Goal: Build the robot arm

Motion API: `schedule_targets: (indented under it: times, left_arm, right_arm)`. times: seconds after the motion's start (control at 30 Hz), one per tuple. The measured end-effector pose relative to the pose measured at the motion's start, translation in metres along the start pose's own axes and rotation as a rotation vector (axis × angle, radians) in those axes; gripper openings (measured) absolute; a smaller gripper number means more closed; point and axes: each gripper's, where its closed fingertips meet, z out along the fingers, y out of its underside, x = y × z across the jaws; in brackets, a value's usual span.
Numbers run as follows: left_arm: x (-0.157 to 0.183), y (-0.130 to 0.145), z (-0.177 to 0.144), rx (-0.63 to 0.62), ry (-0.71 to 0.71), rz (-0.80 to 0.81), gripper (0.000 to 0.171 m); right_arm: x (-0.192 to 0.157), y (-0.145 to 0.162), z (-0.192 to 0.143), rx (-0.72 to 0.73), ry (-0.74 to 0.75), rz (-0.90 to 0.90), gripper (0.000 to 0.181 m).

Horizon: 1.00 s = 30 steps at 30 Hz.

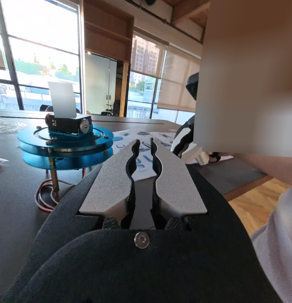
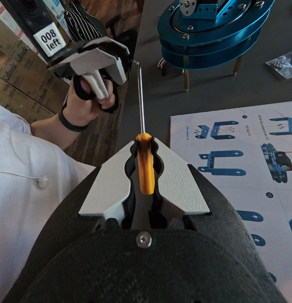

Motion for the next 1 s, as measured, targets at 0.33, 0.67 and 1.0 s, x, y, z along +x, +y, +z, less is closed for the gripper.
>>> schedule_targets:
  times: [0.33, 0.67, 1.0]
  left_arm:
    - [-0.001, 0.011, 0.008, -0.037, 0.021, 0.034, 0.012]
    - [0.002, 0.012, 0.008, -0.038, 0.089, -0.010, 0.000]
    - [0.004, 0.010, 0.009, -0.023, 0.171, -0.124, 0.000]
  right_arm:
    - [-0.001, 0.003, 0.000, -0.010, 0.002, -0.022, 0.015]
    - [-0.001, 0.005, 0.001, -0.018, 0.008, -0.043, 0.015]
    - [0.001, 0.004, 0.000, -0.019, 0.020, -0.068, 0.015]
